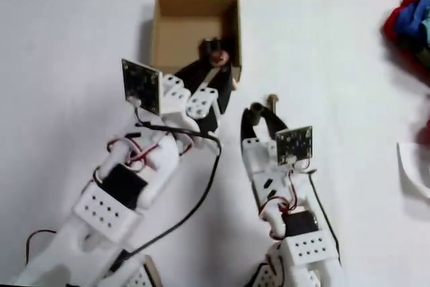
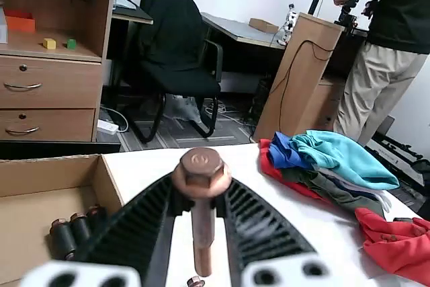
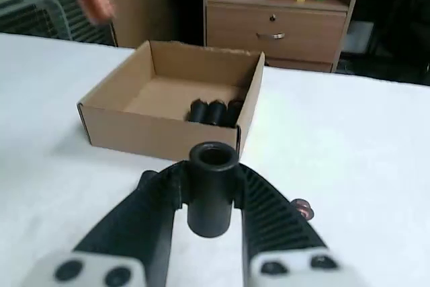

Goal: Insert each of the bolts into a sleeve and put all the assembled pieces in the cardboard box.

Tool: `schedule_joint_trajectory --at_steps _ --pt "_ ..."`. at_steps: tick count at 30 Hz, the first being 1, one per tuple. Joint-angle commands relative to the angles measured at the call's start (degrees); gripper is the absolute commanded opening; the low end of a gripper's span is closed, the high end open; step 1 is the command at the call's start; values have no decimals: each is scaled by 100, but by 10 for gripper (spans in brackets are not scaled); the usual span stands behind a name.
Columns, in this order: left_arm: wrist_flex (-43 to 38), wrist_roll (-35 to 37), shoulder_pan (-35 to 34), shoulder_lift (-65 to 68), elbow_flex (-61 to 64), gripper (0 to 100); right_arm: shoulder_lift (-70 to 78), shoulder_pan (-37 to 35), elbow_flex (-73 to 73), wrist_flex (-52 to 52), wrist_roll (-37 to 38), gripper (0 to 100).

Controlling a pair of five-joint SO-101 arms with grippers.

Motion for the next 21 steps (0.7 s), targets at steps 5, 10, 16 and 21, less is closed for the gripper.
schedule_joint_trajectory --at_steps 5,10,16,21 --pt "18 -70 501 695 -567 26 259 -66 -510 -48 123 21" --pt "9 -791 695 1020 -743 26 259 -48 -712 189 448 21" --pt "0 -835 721 1064 -725 26 259 -75 -730 215 448 21" --pt "9 -835 695 1073 -716 26 259 -75 -730 215 448 21"
